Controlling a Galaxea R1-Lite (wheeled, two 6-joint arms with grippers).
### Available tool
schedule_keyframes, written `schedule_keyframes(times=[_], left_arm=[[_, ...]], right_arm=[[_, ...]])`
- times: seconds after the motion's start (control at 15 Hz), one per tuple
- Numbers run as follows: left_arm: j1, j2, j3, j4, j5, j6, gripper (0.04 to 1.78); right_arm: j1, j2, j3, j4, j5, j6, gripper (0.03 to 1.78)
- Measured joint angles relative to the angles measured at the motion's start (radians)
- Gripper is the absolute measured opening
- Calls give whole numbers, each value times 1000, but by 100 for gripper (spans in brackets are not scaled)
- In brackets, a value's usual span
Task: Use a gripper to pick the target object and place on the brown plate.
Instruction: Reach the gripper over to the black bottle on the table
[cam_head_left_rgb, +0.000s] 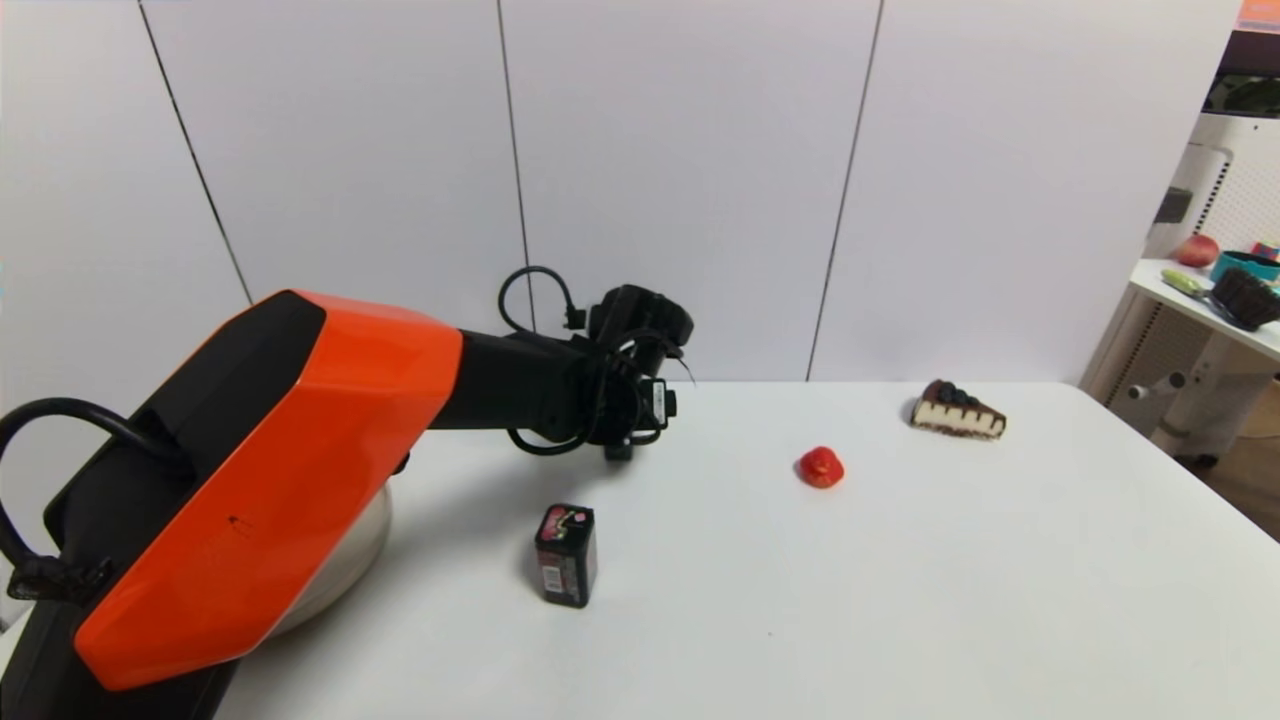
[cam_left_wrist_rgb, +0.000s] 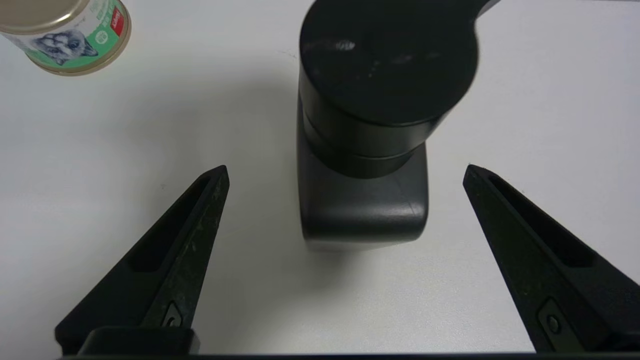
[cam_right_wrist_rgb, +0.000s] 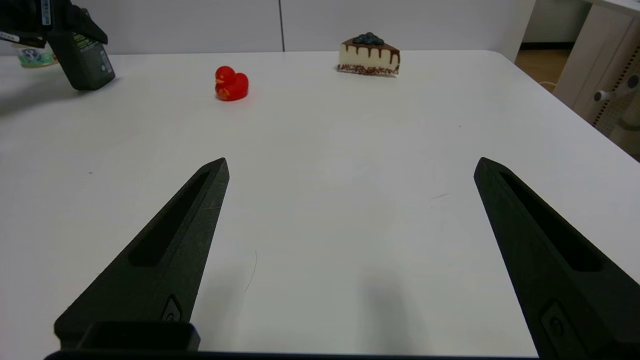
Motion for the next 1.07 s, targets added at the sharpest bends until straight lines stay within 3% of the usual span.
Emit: schedule_keyframes(times=[0.53,1.07], left_arm=[[10,54,-80,0,-1,10,169],[22,95,-108,-13,-1,14,64]], right_arm=[[0,0,0,0,0,0,169],[0,0,0,1,-1,0,169]])
